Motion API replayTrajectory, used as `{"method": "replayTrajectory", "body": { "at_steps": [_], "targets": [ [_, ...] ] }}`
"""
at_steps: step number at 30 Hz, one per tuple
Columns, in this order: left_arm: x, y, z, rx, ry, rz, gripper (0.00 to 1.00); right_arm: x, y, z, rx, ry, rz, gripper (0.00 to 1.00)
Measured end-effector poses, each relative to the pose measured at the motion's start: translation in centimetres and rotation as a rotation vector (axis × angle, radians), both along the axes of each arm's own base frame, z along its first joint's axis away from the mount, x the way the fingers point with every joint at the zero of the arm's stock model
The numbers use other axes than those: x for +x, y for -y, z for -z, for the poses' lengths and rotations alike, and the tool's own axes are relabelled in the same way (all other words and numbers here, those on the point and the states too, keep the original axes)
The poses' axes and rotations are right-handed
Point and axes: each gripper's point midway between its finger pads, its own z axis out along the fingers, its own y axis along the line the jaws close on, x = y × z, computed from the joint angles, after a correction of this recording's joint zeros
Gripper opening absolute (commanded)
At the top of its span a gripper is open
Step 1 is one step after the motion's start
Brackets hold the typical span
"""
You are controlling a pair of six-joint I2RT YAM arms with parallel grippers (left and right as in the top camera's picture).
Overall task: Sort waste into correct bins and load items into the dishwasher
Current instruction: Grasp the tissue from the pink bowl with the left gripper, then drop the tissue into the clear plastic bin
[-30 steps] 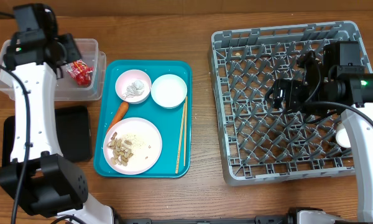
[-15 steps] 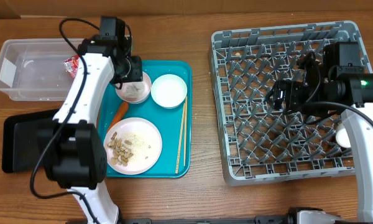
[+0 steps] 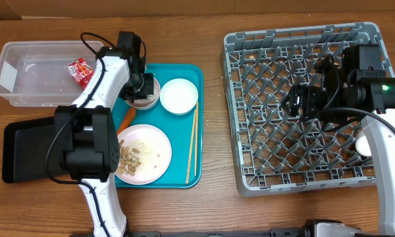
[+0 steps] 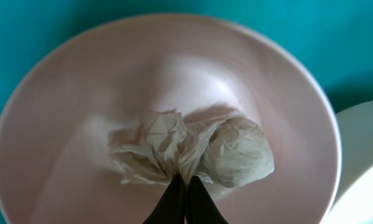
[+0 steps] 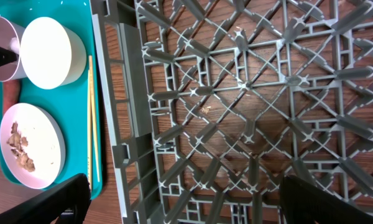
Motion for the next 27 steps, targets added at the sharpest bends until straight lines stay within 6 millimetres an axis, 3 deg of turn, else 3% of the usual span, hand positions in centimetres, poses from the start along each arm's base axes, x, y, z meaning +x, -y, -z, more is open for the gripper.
{"method": "replayTrajectory", "body": {
  "at_steps": [3,7,9,10,14,16,19,20,22,25,27],
  "targets": [
    [-0.1,0.0,-0.7,0.002,-0.009,0.001,0.04,-0.1,0.3,0.1,-0.015,-0.008,0.005,1.0],
    [1.9,-1.1,-4.7,0.064,0.084,-0.006,0.04,-0.4,0.6,0.3,-0.034,-0.02,0.011,1.0],
    [3.3,-2.2,-8.8,0.12,0.192,-0.025,0.04,-0.4,0.7,0.3,-0.04,-0.021,0.013,1.0],
    [4.2,-3.1,-12.5,0.158,0.293,-0.046,0.04,-0.4,0.7,0.4,-0.043,-0.021,0.014,1.0],
    [4.5,-7.5,-22.8,0.28,0.554,-0.168,0.04,-0.4,0.8,0.4,-0.047,-0.023,0.015,1.0],
    [4.3,-9.3,-23.2,0.306,0.557,-0.211,0.04,-0.4,0.8,0.4,-0.047,-0.023,0.015,1.0],
    [4.2,-13.1,-20.9,0.334,0.495,-0.301,0.05,-0.5,0.8,0.4,-0.047,-0.025,0.015,1.0],
    [4.2,-14.1,-20.1,0.338,0.473,-0.322,0.09,-0.5,0.8,0.4,-0.048,-0.025,0.015,1.0],
    [4.0,-16.1,-17.8,0.337,0.415,-0.361,0.33,-0.5,0.8,0.4,-0.047,-0.025,0.015,1.0],
    [3.4,-17.3,-15.5,0.312,0.347,-0.391,0.42,-0.5,0.8,0.4,-0.047,-0.026,0.015,1.0],
    [3.4,-17.1,-15.2,0.298,0.341,-0.391,0.46,-0.5,0.8,0.4,-0.048,-0.026,0.015,1.0]
  ]
}}
